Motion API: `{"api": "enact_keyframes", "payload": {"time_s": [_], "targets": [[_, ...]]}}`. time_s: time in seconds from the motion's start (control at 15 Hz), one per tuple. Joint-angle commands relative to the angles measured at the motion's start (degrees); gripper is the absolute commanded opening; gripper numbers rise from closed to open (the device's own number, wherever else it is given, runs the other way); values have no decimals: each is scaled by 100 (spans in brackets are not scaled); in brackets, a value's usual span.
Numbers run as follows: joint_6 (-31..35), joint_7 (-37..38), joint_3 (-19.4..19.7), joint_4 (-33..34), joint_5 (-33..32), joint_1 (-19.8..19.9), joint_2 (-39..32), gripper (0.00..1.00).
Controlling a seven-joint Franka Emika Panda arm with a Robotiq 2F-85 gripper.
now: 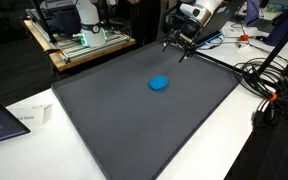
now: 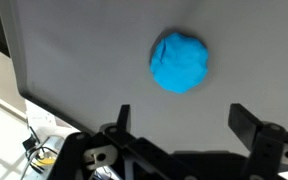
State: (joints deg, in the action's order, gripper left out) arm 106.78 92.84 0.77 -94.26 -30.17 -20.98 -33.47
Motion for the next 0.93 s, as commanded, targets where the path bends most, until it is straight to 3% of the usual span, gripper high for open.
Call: {"api": "enact_keyframes", "payload": {"time_s": [0.0,0.47,0.87], "targets": [[-461,-1167,-58,3,-125,170,205,100],[-849,-3518,-132,307,124,459,175,100],[-1436,-4848,-158,767,622,583,10,100]]}}
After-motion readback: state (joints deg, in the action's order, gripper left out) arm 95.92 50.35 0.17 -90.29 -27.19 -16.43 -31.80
